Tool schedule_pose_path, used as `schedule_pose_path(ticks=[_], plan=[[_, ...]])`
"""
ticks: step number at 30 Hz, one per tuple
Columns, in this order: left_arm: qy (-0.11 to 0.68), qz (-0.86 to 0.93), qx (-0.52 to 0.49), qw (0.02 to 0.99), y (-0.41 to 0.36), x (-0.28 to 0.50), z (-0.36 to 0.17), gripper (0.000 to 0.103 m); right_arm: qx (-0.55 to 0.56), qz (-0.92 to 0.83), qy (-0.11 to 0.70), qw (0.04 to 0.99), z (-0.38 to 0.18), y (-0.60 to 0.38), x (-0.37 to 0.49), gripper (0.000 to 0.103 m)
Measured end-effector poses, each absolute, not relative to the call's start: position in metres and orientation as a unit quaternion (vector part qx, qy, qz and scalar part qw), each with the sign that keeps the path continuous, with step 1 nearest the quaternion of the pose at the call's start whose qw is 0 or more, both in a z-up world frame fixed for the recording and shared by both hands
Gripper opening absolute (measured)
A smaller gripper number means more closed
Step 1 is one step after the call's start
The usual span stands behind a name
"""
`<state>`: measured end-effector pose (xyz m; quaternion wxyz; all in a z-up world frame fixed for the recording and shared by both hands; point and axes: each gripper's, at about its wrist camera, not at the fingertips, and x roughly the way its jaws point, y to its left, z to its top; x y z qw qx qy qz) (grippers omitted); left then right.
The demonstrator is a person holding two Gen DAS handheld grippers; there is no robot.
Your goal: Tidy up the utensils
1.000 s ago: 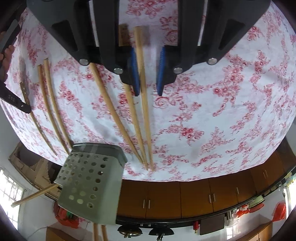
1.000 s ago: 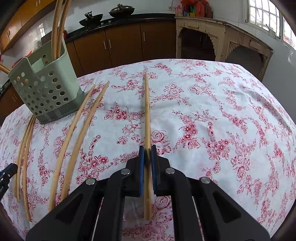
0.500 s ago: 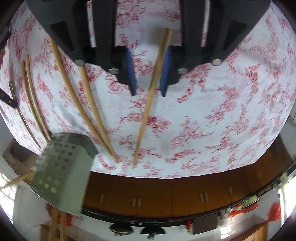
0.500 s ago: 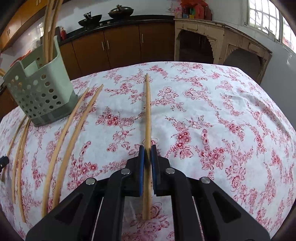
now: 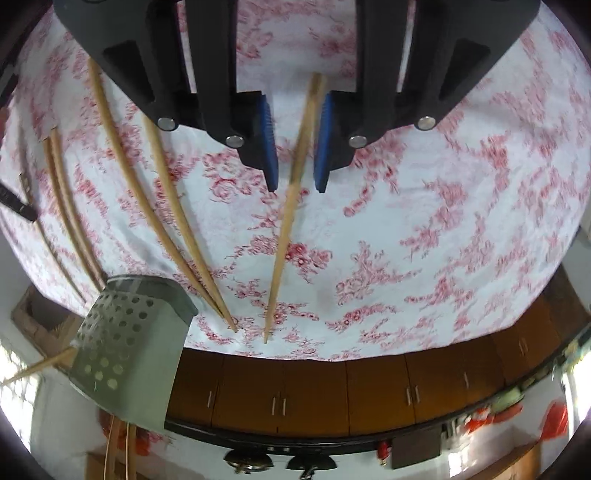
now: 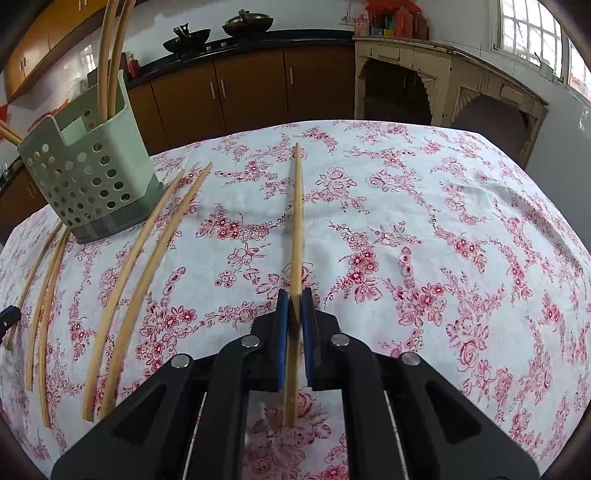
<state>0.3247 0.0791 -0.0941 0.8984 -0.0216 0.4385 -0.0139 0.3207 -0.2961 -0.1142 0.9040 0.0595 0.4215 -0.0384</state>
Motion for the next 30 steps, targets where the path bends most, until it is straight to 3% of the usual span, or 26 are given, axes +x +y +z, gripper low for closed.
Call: schedule_pose_path(ticks=[19, 24, 30], plan=[[0.433, -0.029, -0.004, 0.901, 0.062, 0.314, -0.096, 0.021, 0.07, -0.027, 0.42, 0.904, -0.114, -0.297, 0.317, 0.008], [0.434, -0.019, -0.02, 0.901, 0.07, 0.314, -0.095, 0.008, 0.07, -0.027, 0.42, 0.904, -0.114, -0.298, 0.317, 0.008], [0.434, -0.02, -0.018, 0.9, 0.07, 0.313, -0.093, 0.007, 0.074, -0.028, 0.415, 0.906, -0.111, -0.299, 0.313, 0.008]])
